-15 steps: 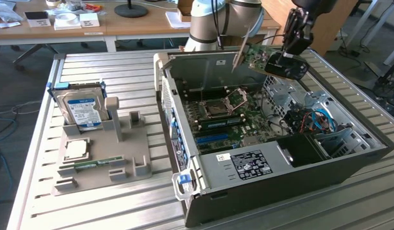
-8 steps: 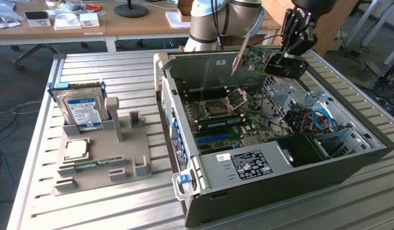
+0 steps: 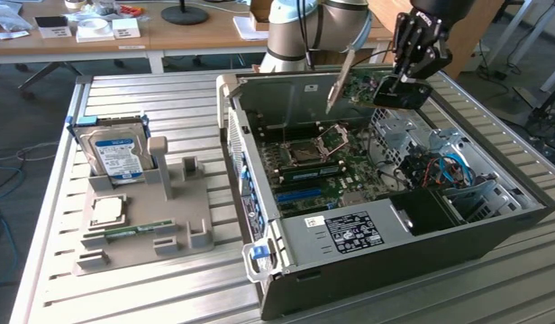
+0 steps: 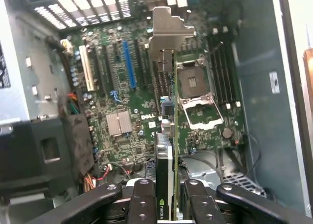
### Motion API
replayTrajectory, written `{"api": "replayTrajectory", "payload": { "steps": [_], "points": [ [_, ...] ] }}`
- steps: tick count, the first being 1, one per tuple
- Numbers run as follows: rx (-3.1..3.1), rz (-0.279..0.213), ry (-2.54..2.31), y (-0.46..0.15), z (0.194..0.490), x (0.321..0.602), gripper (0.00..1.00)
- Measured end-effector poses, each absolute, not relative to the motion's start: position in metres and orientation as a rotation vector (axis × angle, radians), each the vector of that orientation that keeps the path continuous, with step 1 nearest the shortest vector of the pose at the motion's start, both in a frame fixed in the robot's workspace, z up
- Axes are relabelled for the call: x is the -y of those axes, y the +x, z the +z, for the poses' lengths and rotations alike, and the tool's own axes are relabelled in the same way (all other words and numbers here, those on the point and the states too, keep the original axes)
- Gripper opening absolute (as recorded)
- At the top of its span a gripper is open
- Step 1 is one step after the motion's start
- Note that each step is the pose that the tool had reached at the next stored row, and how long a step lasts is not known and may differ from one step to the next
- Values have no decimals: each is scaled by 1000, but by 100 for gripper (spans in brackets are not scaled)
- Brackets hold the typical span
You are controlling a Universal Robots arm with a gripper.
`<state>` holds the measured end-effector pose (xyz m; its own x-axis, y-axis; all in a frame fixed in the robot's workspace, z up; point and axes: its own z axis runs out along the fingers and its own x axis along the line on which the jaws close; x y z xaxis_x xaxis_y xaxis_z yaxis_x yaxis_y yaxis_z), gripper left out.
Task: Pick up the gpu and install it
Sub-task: 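Insert the gpu into the slot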
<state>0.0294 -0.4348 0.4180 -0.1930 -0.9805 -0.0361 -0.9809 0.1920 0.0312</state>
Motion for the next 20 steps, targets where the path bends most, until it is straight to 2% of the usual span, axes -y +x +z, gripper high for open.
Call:
{"api": "replayTrajectory", "payload": {
  "steps": [8, 15, 20],
  "points": [
    [-2358, 73, -2063, 29, 417, 435, 27],
    [-2314, 42, -2080, 28, 412, 435, 27],
    [-2305, 39, -2087, 23, 410, 435, 27]
  ]
}}
